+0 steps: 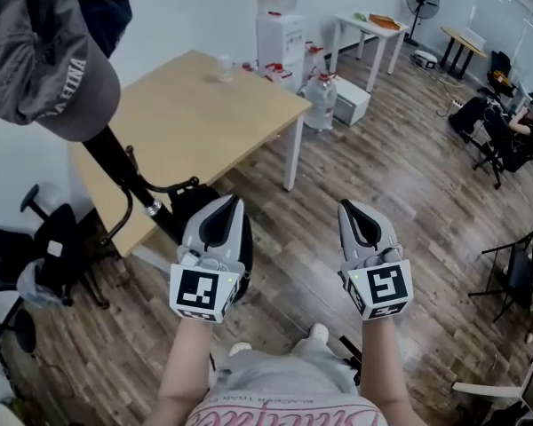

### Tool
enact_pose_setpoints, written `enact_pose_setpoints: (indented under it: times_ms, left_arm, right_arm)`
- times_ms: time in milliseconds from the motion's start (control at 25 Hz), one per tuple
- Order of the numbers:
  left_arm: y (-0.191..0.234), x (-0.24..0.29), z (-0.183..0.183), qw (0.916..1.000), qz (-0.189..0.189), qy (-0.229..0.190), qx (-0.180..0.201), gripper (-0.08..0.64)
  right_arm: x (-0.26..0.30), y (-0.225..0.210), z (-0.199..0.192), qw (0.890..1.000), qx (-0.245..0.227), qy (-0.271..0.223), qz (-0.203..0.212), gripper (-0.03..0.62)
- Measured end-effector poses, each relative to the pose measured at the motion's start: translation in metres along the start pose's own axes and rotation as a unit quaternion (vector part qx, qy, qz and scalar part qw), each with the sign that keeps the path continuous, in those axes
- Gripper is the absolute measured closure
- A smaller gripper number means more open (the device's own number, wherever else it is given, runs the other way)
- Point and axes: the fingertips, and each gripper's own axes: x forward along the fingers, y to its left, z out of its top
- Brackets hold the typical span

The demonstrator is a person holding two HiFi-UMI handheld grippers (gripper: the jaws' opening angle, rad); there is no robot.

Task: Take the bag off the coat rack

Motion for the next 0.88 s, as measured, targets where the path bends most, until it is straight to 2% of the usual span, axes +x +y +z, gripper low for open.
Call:
enact_pose_setpoints:
  times_ms: [240, 440, 640, 840, 880]
  left_arm:
    - [-0.005, 0.002, -0.001, 0.9962, 0.087, 0.012, -0.001, 0.554]
    - [-0.009, -0.023, -0.013, 0.9824, 0.184, 0.030, -0.006, 0.554]
    - [-0.013, -0.045, -0.022, 0.9706, 0.236, 0.049, -0.005, 0.554]
    - [-0.005, -0.074, -0.033, 0.9559, 0.284, 0.076, -0.009, 0.550]
    - [-0.003, -0.078, -0.037, 0.9541, 0.288, 0.082, -0.010, 0.545]
  right_arm:
    - [0.019, -0.024, -0.009, 0.997, -0.001, -0.007, 0.071, 0.588]
    - [0.030, -0.022, -0.017, 0.988, -0.005, -0.016, 0.157, 0.588]
    - [0.037, -0.014, -0.024, 0.979, -0.002, -0.025, 0.203, 0.588]
    - [0.052, 0.016, -0.023, 0.964, 0.018, -0.035, 0.263, 0.586]
    - [0.054, 0.023, -0.024, 0.961, 0.019, -0.035, 0.274, 0.566]
